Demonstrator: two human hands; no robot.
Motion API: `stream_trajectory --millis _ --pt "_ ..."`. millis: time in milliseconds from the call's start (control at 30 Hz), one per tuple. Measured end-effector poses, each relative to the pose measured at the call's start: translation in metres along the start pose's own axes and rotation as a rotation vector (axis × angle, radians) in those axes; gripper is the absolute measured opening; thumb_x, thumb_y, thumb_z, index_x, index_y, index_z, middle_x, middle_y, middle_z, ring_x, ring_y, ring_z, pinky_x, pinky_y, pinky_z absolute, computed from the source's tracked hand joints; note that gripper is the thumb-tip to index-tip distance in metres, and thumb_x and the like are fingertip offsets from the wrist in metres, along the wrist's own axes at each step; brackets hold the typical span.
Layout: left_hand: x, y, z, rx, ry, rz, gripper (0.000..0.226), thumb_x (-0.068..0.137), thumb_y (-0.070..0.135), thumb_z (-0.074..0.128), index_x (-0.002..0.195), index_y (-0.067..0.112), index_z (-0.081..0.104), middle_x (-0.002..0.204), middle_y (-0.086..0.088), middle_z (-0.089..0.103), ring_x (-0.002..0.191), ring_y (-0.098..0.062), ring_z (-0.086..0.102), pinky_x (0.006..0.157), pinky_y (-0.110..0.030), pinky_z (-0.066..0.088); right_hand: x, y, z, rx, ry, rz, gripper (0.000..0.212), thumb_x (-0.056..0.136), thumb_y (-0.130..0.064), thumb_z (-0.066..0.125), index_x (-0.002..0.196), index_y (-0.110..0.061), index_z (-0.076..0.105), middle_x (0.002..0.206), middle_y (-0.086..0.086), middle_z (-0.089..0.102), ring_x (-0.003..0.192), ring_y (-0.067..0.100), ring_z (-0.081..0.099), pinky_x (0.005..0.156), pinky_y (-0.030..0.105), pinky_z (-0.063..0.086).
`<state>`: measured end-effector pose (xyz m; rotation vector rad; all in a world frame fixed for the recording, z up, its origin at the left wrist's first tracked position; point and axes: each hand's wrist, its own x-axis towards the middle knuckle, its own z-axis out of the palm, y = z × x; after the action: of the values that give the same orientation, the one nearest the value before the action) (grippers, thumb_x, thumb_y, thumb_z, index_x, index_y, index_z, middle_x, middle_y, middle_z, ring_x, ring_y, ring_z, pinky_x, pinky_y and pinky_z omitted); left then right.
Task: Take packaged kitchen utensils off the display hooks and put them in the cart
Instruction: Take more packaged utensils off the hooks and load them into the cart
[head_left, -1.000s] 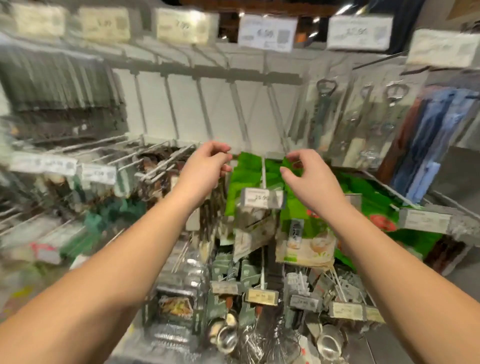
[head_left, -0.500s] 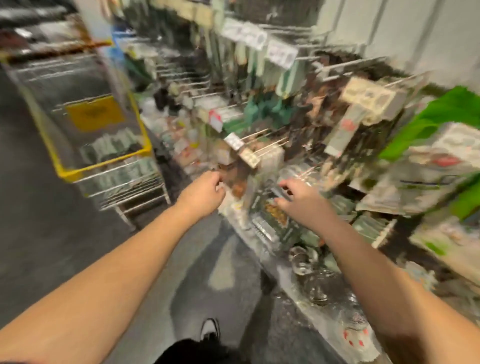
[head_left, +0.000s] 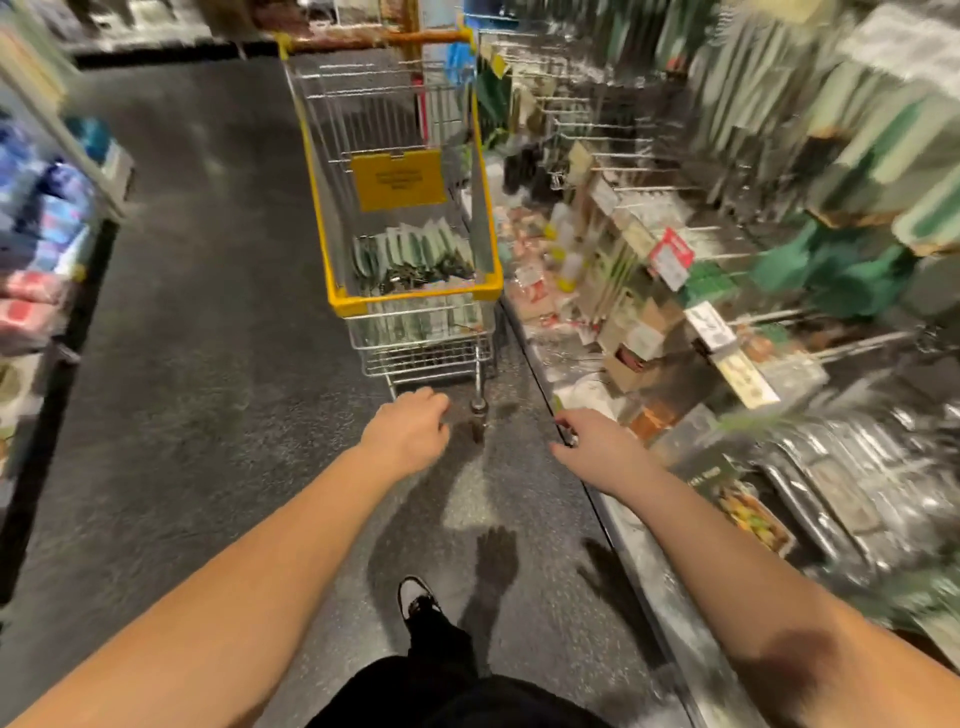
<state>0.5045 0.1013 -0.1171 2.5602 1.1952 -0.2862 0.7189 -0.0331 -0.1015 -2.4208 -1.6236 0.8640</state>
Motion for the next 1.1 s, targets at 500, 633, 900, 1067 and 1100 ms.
stream_trajectory --millis 500,633,900,1067,1100 --pt "0.164 -0.164 -0.078 -0.152 -0.055 -0.077 0.028 0.104 0.025 0.042 0.122 0.012 0.059 0.123 -0.004 0.057 0.113 -0.027 0.056 0.093 -0.041 0.048 0.213 -0.111 -0.023 0.140 -0.065 0.058 0.039 0.099 -0.025 0.054 0.135 -0.008 0.058 0.132 0.010 0.062 0.119 0.026 0.059 0.095 0.031 0.045" --pt "0.214 -0.181 -0.092 -0.190 -0.055 -0.071 0.025 0.104 0.023 0.044 0.116 0.008 0.060 0.112 -0.009 0.057 0.104 -0.029 0.058 0.084 -0.038 0.047 0.277 -0.123 -0.033 0.253 -0.036 0.048 0.019 0.093 -0.026 0.049 0.095 -0.013 0.063 0.086 0.000 0.063 0.084 0.022 0.060 0.067 0.033 0.041" --pt "0.339 -0.224 -0.109 -0.279 -0.140 -0.205 0.027 0.102 0.024 0.046 0.122 0.013 0.060 0.119 -0.005 0.059 0.096 -0.019 0.056 0.084 -0.036 0.050 0.446 -0.139 -0.055 0.282 -0.103 0.043 0.030 0.100 -0.024 0.049 0.128 -0.019 0.060 0.120 -0.001 0.064 0.095 0.015 0.060 0.085 0.028 0.048" --pt "0.397 -0.247 -0.109 -0.351 -0.247 -0.343 0.023 0.102 0.024 0.046 0.114 0.011 0.060 0.105 -0.006 0.061 0.083 -0.019 0.058 0.065 -0.029 0.042 0.527 -0.131 -0.058 0.205 -0.286 0.041 0.028 0.101 -0.025 0.053 0.120 -0.007 0.063 0.107 0.006 0.067 0.086 0.018 0.061 0.074 0.031 0.050" --pt "0.407 -0.251 -0.107 -0.380 -0.266 -0.373 0.022 0.103 0.023 0.045 0.113 0.011 0.060 0.099 -0.005 0.061 0.076 -0.016 0.056 0.059 -0.028 0.040 0.539 -0.129 -0.057 0.181 -0.329 0.038 0.026 0.101 -0.023 0.053 0.118 -0.005 0.063 0.105 0.009 0.069 0.081 0.016 0.061 0.072 0.031 0.053"
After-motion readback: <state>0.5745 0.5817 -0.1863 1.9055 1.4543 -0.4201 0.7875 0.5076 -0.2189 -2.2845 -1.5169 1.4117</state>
